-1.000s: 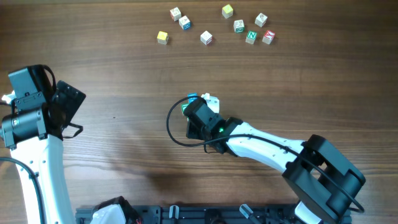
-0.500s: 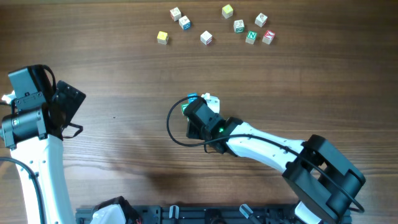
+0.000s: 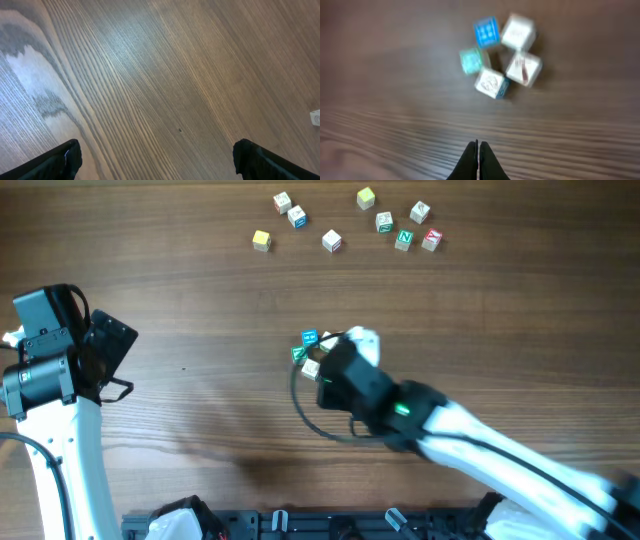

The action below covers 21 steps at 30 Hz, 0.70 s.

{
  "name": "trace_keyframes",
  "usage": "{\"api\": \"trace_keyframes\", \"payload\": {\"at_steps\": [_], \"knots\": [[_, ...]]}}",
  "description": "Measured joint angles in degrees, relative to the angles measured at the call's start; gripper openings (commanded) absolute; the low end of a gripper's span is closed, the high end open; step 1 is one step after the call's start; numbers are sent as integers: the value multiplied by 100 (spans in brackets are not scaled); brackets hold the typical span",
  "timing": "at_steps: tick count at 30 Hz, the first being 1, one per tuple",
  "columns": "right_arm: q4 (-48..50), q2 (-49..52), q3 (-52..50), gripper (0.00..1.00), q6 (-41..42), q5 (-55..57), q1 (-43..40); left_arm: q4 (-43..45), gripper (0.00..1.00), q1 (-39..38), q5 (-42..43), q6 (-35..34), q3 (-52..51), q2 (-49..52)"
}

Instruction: Form a circle

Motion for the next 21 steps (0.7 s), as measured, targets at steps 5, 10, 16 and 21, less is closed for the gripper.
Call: {"api": "trace_keyframes", "payload": {"at_steps": [5, 10, 16, 21], "knots": [[-758, -1515, 0, 100, -291, 605, 0, -2, 100, 0, 0, 0, 0, 0], [-1298, -2365, 0, 100, -466, 986, 0, -4, 100, 0, 0, 0, 0, 0], [-1320, -2874, 0, 100, -1226, 1445, 0, -4, 100, 0, 0, 0, 0, 0], [-1314, -3497, 0, 100, -1746, 1954, 0, -4, 100, 0, 0, 0, 0, 0]]}}
